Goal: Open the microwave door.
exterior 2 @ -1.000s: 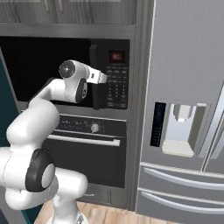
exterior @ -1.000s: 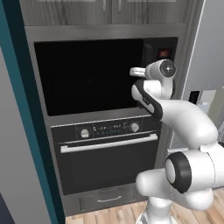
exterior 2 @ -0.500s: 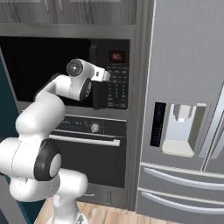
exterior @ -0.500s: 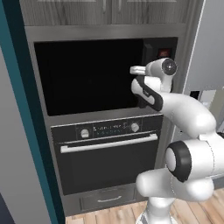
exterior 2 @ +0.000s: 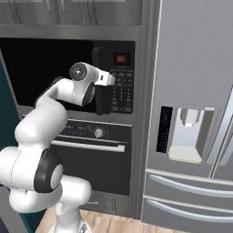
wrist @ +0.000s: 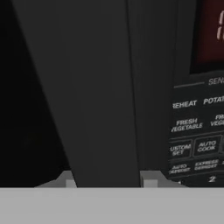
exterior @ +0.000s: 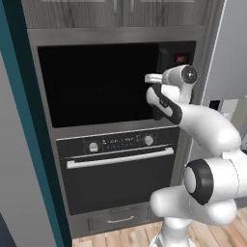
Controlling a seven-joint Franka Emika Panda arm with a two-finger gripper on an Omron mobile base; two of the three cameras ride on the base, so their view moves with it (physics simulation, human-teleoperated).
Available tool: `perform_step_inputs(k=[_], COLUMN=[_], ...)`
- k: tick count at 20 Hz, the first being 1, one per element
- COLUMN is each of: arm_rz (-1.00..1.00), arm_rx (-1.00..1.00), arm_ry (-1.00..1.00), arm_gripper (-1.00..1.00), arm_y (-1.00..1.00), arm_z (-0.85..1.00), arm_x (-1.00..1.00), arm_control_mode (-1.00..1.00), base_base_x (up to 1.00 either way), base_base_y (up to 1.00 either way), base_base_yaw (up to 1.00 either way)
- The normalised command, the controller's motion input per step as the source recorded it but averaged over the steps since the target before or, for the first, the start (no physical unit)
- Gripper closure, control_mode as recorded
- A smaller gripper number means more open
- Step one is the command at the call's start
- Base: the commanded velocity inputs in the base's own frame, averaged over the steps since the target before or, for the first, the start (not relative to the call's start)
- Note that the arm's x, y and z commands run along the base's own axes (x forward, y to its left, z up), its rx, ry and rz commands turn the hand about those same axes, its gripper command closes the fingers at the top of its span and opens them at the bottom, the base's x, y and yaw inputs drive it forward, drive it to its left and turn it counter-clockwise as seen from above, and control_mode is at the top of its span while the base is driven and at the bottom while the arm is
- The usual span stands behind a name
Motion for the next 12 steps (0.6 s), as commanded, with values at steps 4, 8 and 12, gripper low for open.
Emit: perform_step_inputs(k=[4, 8, 12], arm_rz=[0.03, 0.00, 0.00], arm_rx=[0.00, 0.00, 0.00], arm_ry=[-0.06, -0.11, -0.09], arm_gripper=[1.00, 1.00, 1.00], arm_y=[0.04, 0.24, 0.43], arm_z=[0.41, 0.85, 1.00], arm_x=[-0.78, -0.97, -1.00], arm_control_mode=[-1.00, -1.00, -1.00], base_base_x=[0.00, 0.00, 0.00], base_base_y=[0.00, 0.00, 0.00], base_base_yaw=[0.00, 0.00, 0.00])
